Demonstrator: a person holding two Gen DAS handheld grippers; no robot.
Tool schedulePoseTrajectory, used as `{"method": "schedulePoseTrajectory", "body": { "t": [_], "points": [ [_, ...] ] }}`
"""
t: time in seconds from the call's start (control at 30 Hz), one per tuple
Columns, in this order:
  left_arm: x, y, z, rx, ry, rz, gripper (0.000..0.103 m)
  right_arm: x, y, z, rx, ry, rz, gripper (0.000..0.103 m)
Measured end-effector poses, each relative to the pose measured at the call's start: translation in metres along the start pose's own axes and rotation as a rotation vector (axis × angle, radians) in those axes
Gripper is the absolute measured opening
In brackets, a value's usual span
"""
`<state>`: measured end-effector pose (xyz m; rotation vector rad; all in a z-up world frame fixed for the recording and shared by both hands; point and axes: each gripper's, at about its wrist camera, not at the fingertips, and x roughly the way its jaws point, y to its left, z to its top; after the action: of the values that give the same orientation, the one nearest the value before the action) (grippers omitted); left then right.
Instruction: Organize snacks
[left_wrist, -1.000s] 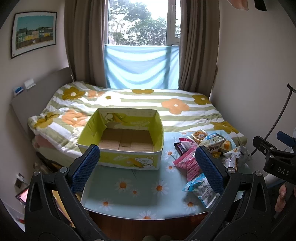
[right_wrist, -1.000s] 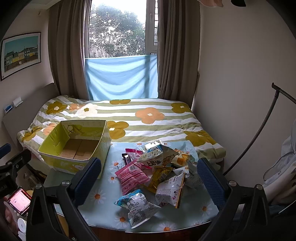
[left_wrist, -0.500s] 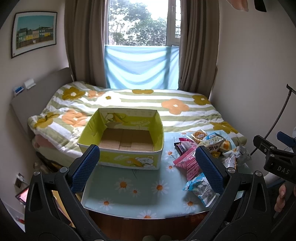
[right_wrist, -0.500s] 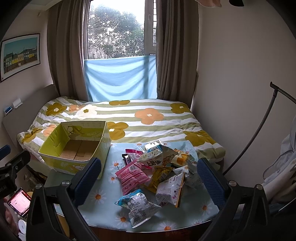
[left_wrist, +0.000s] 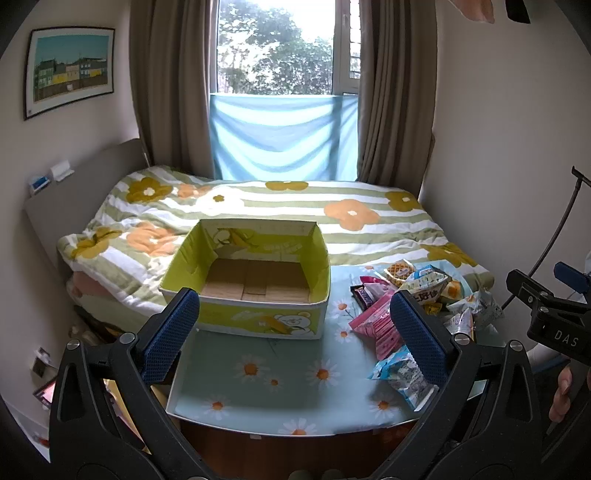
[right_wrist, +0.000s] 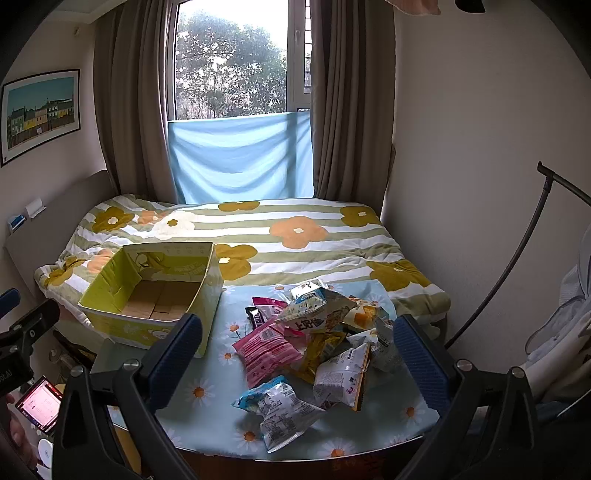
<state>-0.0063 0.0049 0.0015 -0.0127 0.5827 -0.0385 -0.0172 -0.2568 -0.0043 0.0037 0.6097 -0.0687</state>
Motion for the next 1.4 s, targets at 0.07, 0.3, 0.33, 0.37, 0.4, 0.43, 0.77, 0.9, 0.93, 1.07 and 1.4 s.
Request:
{"method": "schedulePoseTrajectory", "body": {
  "t": [0.07, 0.3, 0.33, 0.37, 0.4, 0.43, 0.77, 0.9, 0.93, 1.07, 1.4],
  "points": [
    [0.000, 0.000, 0.000, 0.001, 0.000, 0.001, 0.103, 0.000, -0.001, 0.000, 0.001, 0.000, 0.000, 0.103],
    [-0.002, 0.000, 0.000, 0.002, -0.004, 0.001, 0.103, 0.000, 0.000, -0.001, 0.001, -0.002, 0.002, 0.103],
    [-0.002, 0.000, 0.000, 0.003, -0.004, 0.002, 0.103, -0.001, 0.000, -0.001, 0.000, -0.002, 0.002, 0.103],
    [-0.002, 0.001, 0.000, 0.003, -0.003, 0.000, 0.103, -0.001, -0.001, -0.001, 0.001, -0.002, 0.002, 0.103],
    [-0.002, 0.001, 0.000, 0.004, 0.000, -0.003, 0.103, -0.001, 0.000, -0.001, 0.002, -0.002, 0.001, 0.103],
    [-0.002, 0.001, 0.001, 0.005, 0.002, -0.006, 0.103, -0.001, 0.000, -0.001, 0.004, -0.001, 0.002, 0.103],
    [0.020, -0.009, 0.005, 0.065, 0.071, -0.128, 0.103, 0.003, -0.009, -0.006, 0.048, 0.030, 0.001, 0.103],
    [0.043, -0.022, -0.001, 0.091, 0.113, -0.185, 0.103, 0.009, -0.018, -0.009, 0.064, 0.046, -0.008, 0.103],
    [0.050, -0.025, -0.002, 0.089, 0.129, -0.202, 0.103, 0.013, -0.022, -0.010, 0.070, 0.056, -0.004, 0.103],
    [0.078, -0.039, -0.007, 0.062, 0.202, -0.262, 0.103, 0.029, -0.036, -0.009, 0.102, 0.095, 0.022, 0.103],
    [0.177, -0.095, -0.029, 0.021, 0.390, -0.237, 0.102, 0.123, -0.073, -0.002, 0.137, 0.224, 0.140, 0.103]
  ]
}}
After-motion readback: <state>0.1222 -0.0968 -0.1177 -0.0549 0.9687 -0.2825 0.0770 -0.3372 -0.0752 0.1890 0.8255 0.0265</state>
